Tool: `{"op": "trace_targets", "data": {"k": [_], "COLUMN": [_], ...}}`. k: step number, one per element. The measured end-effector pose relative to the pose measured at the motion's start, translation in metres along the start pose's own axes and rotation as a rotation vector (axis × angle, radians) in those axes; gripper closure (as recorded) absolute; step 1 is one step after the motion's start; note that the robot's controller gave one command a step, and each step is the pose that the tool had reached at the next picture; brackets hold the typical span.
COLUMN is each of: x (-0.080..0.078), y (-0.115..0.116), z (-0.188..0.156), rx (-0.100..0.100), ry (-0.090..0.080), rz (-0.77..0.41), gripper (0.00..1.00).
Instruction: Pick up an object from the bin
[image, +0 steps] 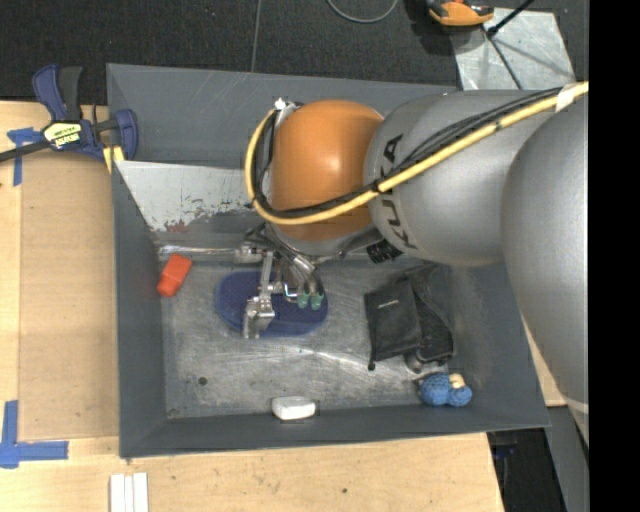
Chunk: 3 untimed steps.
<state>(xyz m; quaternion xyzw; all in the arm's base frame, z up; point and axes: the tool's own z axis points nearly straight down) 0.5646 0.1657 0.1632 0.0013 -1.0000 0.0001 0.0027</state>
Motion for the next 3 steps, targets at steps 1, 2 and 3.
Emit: {"op": "trace_targets", "data": {"k": [1,2,3], "x": [-0.009,-0.012,-0.021], "y": [0.004,0.004,0.025], "z": [0.090,0.086,-0.043], "rx": [-0.004,-0.005,-0.003], "ry": [-0.014,-0.022,-0.016], "rz": [0.011,0.014,-0.021], "gripper": [0.00,1.00,1.00]}}
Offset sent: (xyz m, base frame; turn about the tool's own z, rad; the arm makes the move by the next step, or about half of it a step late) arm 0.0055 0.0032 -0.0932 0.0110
